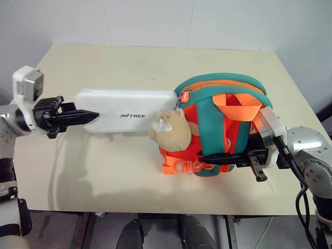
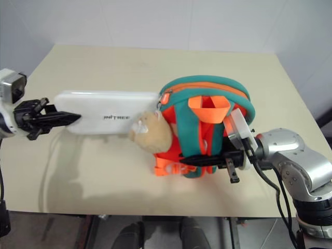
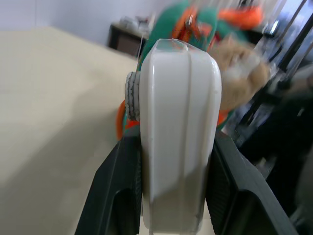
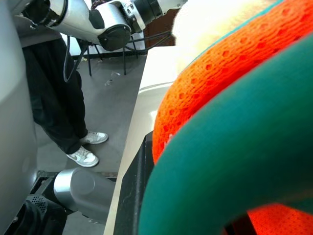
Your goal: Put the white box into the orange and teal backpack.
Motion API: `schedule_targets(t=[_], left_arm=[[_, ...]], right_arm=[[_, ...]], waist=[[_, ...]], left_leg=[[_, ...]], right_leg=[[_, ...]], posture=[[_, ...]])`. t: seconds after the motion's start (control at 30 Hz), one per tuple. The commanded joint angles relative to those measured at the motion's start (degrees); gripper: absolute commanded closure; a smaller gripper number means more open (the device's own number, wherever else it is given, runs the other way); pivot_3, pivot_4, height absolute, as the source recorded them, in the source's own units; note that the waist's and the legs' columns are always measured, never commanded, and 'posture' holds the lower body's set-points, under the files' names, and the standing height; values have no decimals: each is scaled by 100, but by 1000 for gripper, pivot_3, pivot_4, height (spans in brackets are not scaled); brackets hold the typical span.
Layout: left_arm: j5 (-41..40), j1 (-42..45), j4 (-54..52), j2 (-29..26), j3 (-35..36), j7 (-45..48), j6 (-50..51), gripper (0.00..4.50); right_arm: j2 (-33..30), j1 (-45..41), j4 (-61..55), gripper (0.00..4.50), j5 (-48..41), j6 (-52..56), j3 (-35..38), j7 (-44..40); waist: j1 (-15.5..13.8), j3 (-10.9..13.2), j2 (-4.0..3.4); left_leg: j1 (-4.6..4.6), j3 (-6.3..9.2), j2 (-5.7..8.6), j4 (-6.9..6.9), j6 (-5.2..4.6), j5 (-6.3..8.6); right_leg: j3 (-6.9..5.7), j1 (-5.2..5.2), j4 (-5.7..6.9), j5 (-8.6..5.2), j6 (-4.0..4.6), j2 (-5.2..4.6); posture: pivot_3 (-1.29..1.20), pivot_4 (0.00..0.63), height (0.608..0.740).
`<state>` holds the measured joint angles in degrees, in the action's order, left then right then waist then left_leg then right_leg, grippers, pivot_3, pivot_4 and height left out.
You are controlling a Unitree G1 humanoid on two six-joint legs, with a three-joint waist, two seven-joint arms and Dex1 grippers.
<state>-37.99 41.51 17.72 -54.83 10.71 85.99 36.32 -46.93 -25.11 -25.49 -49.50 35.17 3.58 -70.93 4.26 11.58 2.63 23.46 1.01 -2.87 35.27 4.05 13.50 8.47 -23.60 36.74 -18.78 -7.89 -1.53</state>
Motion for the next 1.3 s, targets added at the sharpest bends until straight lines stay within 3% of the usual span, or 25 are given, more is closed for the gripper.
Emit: schedule_targets(t=[0.03,0.3,0.67,0.9,1.23,1.3], left_arm=[[305,425,12,45,-324,241,-336,3198],[945,1643,-156,1015,-1360,-521,-131,3198],[1037,2051,-209,2612,-1862,-1390,559,3199],[1317,2258,-227,2624,-2297,-1259,903,3199],[1105,2227,-867,2094,-1939,-1122,1221,75],[1042,2182,-997,1896,-1861,-1090,1326,31]], right_arm=[[38,-50,-135,4500,-32,-53,34,41],[236,-125,-108,4500,61,-72,-132,185],[427,-144,-155,4500,168,-96,-212,345],[493,-97,-247,4500,203,-101,-216,486],[564,-124,-180,4500,314,-174,-277,508],[577,-134,-162,4500,327,-177,-284,498]], waist=[[-10,0,0],[-117,0,0],[-109,2,-3],[-109,2,-3],[-96,4,-7],[-88,5,-7]], left_leg=[[0,1,0,1,0,0],[1,1,0,30,-1,0],[5,4,-2,49,-4,2],[8,4,0,67,-7,3],[7,4,0,66,-6,3],[8,3,0,67,-7,3]], right_leg=[[0,0,1,0,0,1],[2,4,20,1,-3,5],[7,3,34,2,-9,12],[10,6,37,5,-13,12],[11,6,38,4,-13,12],[12,6,38,4,-14,12]], posture=[[0,150,740],[0,150,740],[0,150,740],[0,150,740],[0,150,740],[0,150,740]])
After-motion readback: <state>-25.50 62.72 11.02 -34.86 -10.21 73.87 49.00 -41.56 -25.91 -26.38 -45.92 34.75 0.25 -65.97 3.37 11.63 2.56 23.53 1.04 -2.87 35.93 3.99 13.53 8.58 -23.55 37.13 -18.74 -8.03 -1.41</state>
